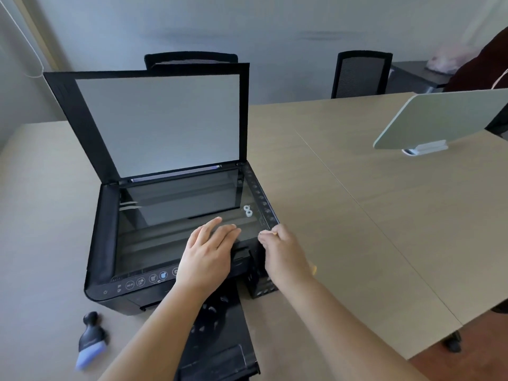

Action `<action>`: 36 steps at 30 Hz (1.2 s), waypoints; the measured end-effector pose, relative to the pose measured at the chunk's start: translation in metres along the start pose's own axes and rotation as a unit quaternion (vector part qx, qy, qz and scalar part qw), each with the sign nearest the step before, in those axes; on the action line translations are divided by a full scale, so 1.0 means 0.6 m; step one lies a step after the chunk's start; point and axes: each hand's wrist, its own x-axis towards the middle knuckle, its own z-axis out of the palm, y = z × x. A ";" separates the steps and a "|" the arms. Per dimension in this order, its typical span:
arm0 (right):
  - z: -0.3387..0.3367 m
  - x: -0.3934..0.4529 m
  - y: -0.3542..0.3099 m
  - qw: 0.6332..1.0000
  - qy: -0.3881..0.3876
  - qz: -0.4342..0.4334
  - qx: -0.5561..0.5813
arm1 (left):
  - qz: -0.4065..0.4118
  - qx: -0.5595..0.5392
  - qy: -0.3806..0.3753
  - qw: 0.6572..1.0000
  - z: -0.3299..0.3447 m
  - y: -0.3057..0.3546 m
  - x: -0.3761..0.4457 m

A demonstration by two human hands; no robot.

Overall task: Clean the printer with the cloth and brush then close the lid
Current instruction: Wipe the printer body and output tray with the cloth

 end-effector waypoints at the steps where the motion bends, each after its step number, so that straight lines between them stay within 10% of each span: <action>1: 0.003 0.004 -0.026 1.000 -0.023 -0.019 -0.002 | -0.006 -0.004 0.003 1.000 -0.002 0.001 0.000; 5: -0.007 -0.016 -0.053 0.985 -0.084 -0.142 -0.041 | -0.030 -0.037 0.020 0.999 -0.014 0.007 0.002; 11: -0.044 0.016 0.013 0.996 -0.064 -0.037 -0.045 | -0.065 -0.042 0.009 0.997 -0.024 0.013 0.005; 18: -0.007 0.010 -0.082 0.976 -0.113 -0.184 -0.013 | -0.097 -0.059 0.015 0.993 -0.025 0.011 0.005; 36: -0.048 0.051 0.069 0.975 -0.066 -0.160 -0.141 | -0.171 -0.021 0.012 0.985 -0.022 0.018 0.016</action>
